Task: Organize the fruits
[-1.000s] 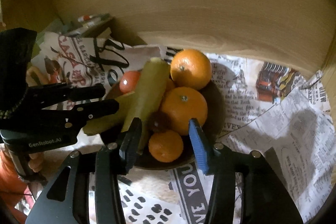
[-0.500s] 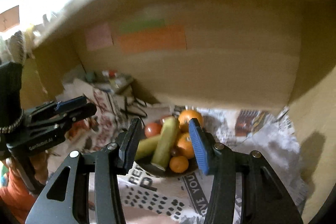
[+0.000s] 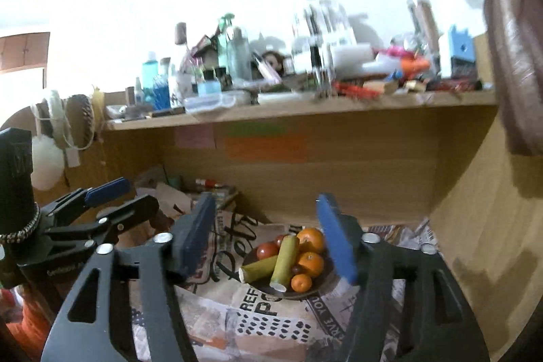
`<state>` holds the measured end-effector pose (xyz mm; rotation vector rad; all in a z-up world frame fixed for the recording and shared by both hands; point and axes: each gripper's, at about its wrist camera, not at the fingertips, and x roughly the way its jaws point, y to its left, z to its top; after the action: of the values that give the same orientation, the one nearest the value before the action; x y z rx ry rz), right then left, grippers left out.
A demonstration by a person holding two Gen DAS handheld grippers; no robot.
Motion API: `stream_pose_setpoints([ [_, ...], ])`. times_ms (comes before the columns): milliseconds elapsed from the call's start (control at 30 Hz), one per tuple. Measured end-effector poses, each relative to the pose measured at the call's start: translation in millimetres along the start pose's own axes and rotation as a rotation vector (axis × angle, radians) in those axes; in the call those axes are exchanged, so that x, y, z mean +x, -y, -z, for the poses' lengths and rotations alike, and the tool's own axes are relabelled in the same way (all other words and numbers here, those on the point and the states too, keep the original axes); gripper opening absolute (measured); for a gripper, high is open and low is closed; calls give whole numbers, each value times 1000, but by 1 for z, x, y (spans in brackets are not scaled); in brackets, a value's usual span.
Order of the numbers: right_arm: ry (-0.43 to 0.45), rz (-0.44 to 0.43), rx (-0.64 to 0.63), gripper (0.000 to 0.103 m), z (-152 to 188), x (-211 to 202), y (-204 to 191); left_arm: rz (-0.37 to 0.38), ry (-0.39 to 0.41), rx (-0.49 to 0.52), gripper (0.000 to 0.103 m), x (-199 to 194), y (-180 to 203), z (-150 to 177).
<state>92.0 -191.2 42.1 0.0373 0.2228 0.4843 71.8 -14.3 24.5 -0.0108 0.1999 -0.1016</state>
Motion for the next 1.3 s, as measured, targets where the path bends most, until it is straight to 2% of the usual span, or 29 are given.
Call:
stream_pose_setpoints([
  [67,18,6,-6,80,1,-8,-6,-2,7,-9,89,-9,2,-1],
  [200,38,29,-19,91,5,-20,-11,-26,31,0,97,-23,7,1],
  [267,51,50,-22,102,6,-24,-13,-37,44,6,101,-29,10,3],
  [667,62,85,-38,103,11,-38,-17,-39,57,-1,103,-45,13,7],
  [1300,61,91,-36,103,11,-38,-13,-34,44,-1,103,-41,14,9],
])
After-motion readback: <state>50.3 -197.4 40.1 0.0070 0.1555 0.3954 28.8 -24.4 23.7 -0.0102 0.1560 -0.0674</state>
